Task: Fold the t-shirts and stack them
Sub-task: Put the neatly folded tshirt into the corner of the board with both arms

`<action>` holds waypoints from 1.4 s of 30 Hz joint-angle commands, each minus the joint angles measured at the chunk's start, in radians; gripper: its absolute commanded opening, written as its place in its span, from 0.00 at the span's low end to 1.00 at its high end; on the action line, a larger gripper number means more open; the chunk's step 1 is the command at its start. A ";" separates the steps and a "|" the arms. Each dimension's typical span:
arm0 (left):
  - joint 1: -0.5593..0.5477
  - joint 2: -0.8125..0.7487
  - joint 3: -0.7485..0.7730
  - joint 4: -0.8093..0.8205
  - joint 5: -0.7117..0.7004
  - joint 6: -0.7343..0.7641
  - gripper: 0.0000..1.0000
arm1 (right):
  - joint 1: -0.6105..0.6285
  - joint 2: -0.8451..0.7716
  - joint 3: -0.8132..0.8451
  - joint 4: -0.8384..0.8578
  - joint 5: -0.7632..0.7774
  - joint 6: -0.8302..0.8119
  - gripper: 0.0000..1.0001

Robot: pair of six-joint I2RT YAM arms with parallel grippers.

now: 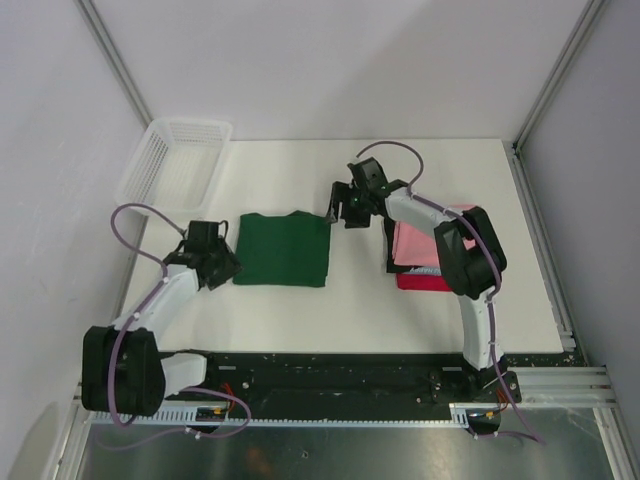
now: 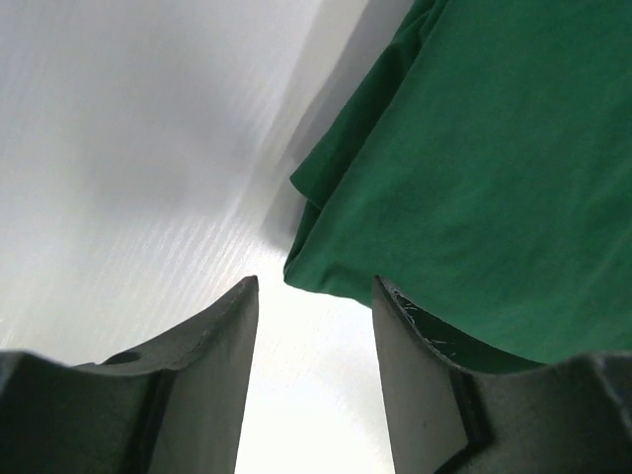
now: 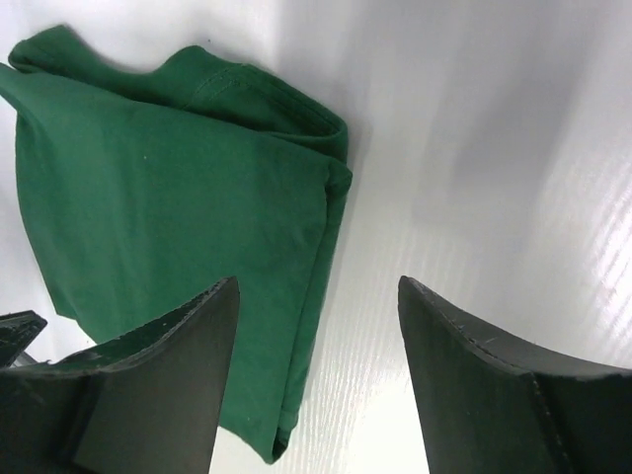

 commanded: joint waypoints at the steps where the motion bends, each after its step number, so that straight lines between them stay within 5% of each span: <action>1: 0.008 0.056 0.035 -0.004 0.005 0.032 0.54 | 0.013 0.055 0.026 0.073 -0.051 -0.033 0.71; 25: 0.008 0.235 0.074 0.076 0.013 -0.015 0.46 | 0.087 0.217 0.118 0.069 0.086 0.039 0.71; 31: 0.009 0.255 0.089 0.079 0.020 -0.018 0.33 | 0.092 0.238 0.118 0.082 0.100 0.078 0.69; 37: 0.008 0.258 0.101 0.081 0.037 -0.009 0.08 | 0.116 0.230 0.118 0.064 0.149 0.134 0.56; 42: 0.008 0.243 0.113 0.080 0.060 0.006 0.00 | 0.151 0.215 0.135 0.041 0.200 0.170 0.35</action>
